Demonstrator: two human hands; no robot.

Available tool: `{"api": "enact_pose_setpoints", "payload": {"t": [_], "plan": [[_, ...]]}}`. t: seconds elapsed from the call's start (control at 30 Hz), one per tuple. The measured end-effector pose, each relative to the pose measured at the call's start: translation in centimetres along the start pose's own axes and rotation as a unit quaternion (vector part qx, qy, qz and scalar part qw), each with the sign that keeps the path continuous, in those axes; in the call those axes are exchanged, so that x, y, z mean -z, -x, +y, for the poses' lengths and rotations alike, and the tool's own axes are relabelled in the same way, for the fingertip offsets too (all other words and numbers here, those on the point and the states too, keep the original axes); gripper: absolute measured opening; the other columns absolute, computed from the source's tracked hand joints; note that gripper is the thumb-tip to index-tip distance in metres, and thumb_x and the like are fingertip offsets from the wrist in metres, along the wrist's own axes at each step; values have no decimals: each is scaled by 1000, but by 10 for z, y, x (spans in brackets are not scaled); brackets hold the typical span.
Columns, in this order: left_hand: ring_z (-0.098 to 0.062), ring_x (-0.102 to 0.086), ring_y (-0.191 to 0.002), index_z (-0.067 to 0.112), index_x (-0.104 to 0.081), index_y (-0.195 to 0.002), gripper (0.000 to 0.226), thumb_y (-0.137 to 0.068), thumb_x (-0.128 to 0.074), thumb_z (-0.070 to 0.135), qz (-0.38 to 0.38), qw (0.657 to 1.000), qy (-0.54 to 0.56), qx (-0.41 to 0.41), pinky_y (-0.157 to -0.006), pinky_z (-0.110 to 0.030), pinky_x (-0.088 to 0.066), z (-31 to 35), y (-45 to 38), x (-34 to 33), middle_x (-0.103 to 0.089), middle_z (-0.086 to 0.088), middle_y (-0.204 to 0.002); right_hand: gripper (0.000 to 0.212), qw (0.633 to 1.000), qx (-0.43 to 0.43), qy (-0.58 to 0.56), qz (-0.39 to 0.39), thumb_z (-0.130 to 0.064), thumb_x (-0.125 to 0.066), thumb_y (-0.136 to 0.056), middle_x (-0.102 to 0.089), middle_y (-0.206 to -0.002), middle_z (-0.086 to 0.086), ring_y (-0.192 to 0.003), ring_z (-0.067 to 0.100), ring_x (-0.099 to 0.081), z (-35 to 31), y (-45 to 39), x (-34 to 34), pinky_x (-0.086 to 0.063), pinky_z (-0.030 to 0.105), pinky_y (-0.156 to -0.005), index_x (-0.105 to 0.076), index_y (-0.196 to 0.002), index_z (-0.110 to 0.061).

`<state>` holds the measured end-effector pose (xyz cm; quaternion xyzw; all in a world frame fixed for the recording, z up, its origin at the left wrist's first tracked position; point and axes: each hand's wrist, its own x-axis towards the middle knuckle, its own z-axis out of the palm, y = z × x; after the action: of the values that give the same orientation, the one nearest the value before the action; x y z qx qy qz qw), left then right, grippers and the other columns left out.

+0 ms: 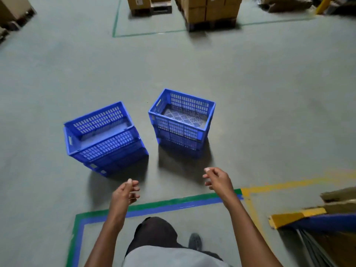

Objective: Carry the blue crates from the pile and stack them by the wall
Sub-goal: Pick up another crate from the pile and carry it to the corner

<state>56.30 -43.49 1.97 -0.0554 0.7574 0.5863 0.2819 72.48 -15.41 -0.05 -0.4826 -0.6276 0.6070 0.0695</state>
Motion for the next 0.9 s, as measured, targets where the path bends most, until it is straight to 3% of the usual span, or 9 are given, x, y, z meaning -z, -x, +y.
{"api": "enact_pose_setpoints", "payload": {"t": [0.2, 0.37, 0.63, 0.8, 0.9], "plan": [[-21, -60, -70, 11, -71, -101, 31, -104, -51, 35, -1, 1000, 13, -6, -68, -32, -49, 65, -117, -36, -69, -7, -86, 18, 1000, 1, -12, -12, -31, -62, -98, -77, -87, 4, -66, 19, -66, -72, -115, -18, -49, 31, -62, -71, -93, -17], [-21, -58, -70, 12, -69, -99, 30, -106, -47, 30, -20, 1000, 8, -10, -68, -32, -48, 131, -257, -59, -67, -8, -88, 20, 999, -23, -35, 21, -31, -63, -97, -77, -85, 3, -65, 15, -64, -108, -225, -43, -49, 29, -61, -73, -92, -15], [-17, -59, -65, 10, -67, -104, 31, -106, -47, 33, -126, 990, -53, 33, -59, -21, -46, 224, -473, -125, -65, -6, -86, 20, 983, -131, -93, 88, -26, -57, -101, -74, -87, 4, -72, 16, -58, -149, -362, -79, -46, 27, -60, -72, -94, -16], [-20, -61, -67, 11, -64, -101, 28, -107, -45, 30, -149, 980, -97, 87, -56, -18, -48, 227, -600, -169, -66, -9, -87, 20, 971, -196, -80, 109, -25, -57, -101, -70, -84, 6, -65, 17, -55, -145, -452, -84, -43, 25, -55, -70, -88, -16], [-20, -60, -68, 10, -66, -101, 27, -106, -47, 28, -129, 979, -130, 91, -60, -23, -46, 210, -669, -194, -65, -11, -89, 19, 965, -230, -45, 118, -27, -57, -101, -71, -91, 9, -67, 19, -56, -127, -511, -82, -46, 30, -60, -67, -88, -17]]}}
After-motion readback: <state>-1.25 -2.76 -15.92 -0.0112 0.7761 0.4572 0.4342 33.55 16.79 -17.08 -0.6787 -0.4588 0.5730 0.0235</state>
